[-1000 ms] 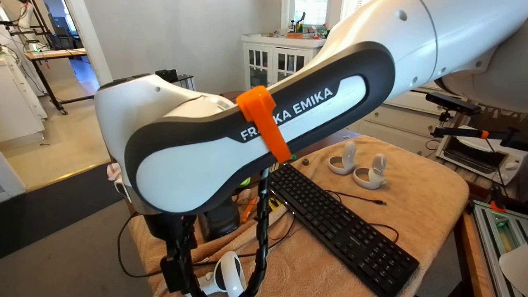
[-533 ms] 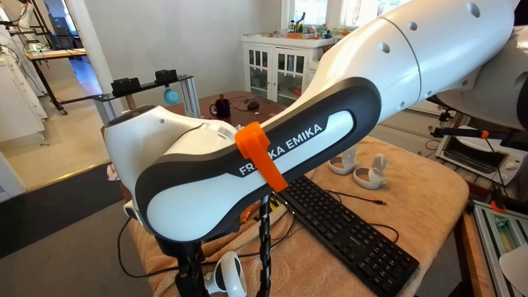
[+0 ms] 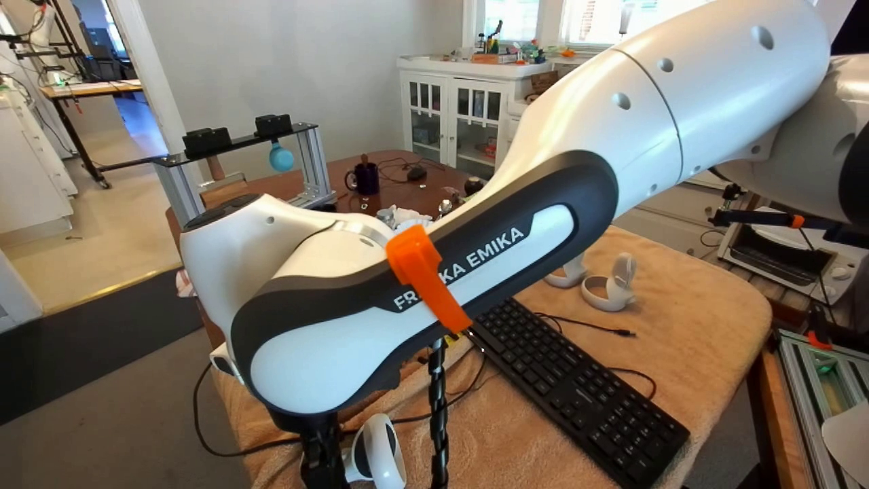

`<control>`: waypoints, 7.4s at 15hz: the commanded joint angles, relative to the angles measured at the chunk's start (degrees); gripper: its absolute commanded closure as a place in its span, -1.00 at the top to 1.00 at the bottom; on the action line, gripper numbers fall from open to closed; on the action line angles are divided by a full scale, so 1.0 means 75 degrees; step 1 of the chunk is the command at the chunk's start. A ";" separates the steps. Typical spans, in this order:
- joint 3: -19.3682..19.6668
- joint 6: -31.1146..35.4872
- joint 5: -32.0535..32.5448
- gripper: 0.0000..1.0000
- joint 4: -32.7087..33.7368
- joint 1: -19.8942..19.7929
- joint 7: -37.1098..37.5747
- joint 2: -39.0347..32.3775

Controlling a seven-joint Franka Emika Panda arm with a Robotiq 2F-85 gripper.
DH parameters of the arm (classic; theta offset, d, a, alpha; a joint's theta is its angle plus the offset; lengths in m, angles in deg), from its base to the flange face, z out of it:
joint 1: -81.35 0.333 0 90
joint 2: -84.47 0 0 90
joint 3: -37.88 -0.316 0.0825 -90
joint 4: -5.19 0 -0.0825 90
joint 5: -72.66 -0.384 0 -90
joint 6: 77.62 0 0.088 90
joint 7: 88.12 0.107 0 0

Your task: Move the white game console on the left to the right

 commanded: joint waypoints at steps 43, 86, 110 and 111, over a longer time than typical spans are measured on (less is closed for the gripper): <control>0.0852 0.3831 -0.0032 -0.57 -0.3865 0.0435 0.3564 0.3496; -0.0403 -0.4066 0.4757 -0.57 -0.9903 0.0340 1.5713 0.8489; -0.0991 -0.5090 0.7075 -0.57 -1.1496 -0.1488 2.1473 0.6003; -0.0968 -0.5024 0.7188 -0.57 -1.1415 -0.1480 2.1601 0.5764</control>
